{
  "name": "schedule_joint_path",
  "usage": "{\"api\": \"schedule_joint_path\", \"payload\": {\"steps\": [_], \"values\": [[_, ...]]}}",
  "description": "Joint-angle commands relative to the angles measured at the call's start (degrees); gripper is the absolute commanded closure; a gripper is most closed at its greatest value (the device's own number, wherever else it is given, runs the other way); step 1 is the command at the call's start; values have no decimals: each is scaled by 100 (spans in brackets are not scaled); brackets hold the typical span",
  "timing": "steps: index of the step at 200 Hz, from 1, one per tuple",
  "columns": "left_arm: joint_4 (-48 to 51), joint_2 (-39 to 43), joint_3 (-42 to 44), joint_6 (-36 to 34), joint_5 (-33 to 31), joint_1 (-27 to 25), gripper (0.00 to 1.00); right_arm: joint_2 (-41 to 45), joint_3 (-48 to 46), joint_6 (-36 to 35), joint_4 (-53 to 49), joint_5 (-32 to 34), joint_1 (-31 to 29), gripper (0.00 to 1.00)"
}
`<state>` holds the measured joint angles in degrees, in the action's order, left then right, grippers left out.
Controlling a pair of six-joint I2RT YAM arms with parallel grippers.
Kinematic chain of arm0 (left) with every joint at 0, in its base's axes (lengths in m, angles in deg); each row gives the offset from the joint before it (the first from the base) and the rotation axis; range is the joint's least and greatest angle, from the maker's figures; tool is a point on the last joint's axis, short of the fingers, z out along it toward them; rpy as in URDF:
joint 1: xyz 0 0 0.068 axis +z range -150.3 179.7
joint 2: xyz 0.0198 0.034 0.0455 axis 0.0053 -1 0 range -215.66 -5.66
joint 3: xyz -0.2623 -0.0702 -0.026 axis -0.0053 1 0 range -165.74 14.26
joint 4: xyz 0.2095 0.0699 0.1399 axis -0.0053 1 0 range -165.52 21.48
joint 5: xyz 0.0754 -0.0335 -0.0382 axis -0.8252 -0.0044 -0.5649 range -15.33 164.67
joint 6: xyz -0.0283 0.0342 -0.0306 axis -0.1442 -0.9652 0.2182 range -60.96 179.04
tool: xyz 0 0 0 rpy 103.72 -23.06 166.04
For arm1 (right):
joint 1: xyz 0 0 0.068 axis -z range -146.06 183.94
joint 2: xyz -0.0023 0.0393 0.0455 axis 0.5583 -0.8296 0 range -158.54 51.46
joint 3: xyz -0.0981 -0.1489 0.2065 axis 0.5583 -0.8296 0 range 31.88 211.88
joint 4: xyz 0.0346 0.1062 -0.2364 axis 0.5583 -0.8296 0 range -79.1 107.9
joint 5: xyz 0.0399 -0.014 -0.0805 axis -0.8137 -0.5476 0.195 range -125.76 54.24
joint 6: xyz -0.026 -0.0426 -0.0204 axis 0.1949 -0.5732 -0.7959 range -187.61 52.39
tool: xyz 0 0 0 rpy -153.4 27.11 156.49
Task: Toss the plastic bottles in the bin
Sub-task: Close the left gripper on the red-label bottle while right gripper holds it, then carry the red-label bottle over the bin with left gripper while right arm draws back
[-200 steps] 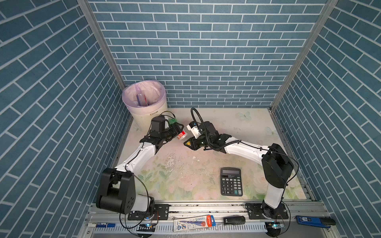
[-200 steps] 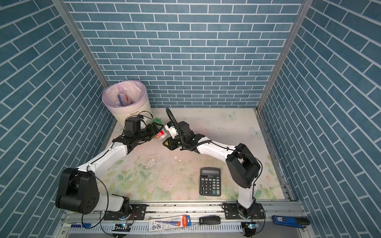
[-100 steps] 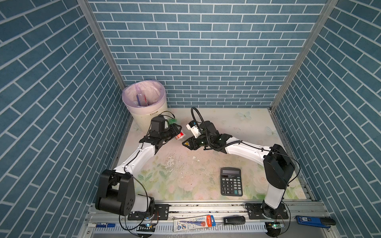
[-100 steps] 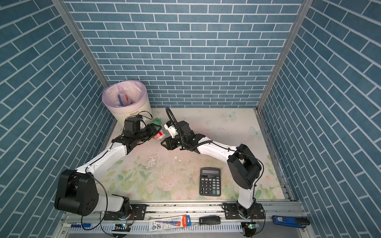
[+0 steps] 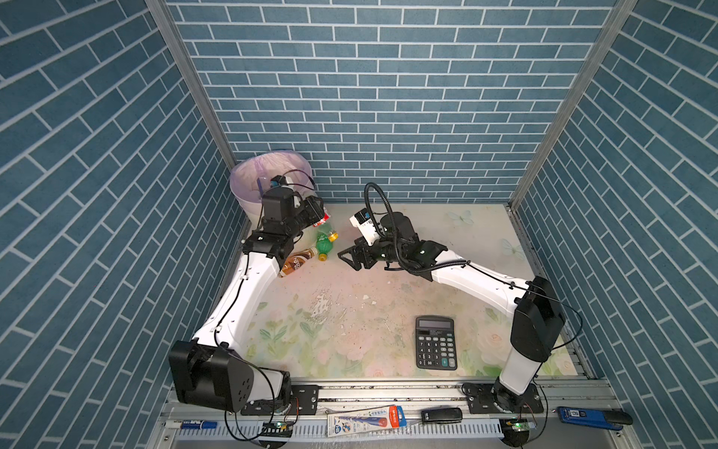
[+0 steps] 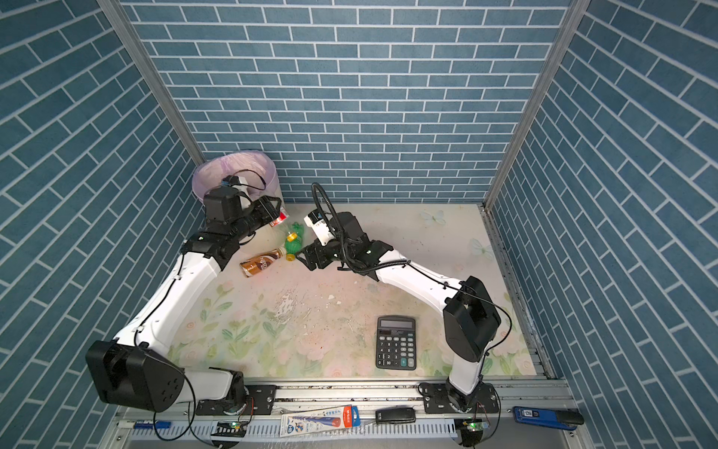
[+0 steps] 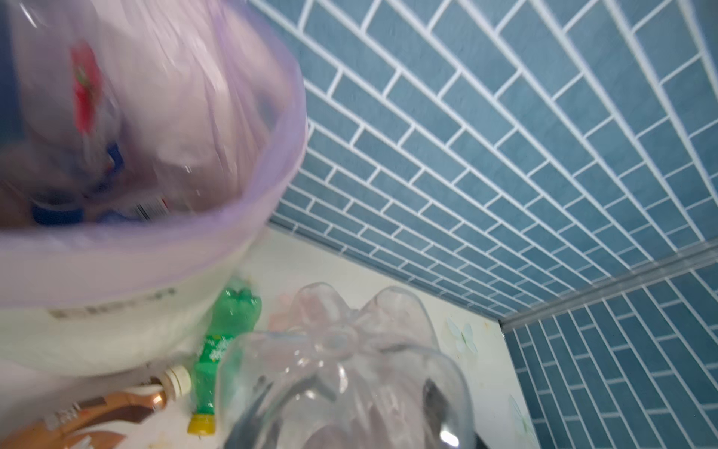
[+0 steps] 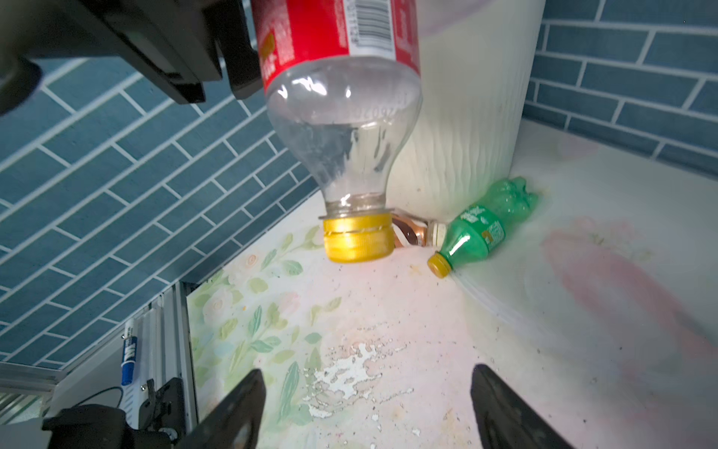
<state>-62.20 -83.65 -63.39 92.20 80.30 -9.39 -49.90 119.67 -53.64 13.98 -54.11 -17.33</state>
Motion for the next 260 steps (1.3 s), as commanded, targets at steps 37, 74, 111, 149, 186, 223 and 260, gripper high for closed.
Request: {"api": "schedule_joint_path", "payload": {"steps": [37,74,111,149,186,223,260], "values": [[-225,-235,-1370,-1276,-1275,210,50,-430,1806,-748,-164,-2,-2,6],[-910,-474,-2051,-2054,-1532,424,49,-923,2962,-976,-460,-49,-6,1],[-1059,-1106,-3527,-2836,-1396,662,49,-1295,3570,-958,-652,-116,19,1],[-1253,-1731,-4495,-3273,-1483,687,49,-1462,3560,-868,-634,-198,142,1],[-753,-2705,-4773,-2584,-1300,855,49,-1569,3518,-584,-585,-352,343,1],[577,-3519,-5440,-2078,-929,886,9,-1506,3326,-502,-565,-450,407,1],[605,-3032,-5264,-1862,-558,849,1,-1345,2963,-288,-338,-525,416,1]]}}
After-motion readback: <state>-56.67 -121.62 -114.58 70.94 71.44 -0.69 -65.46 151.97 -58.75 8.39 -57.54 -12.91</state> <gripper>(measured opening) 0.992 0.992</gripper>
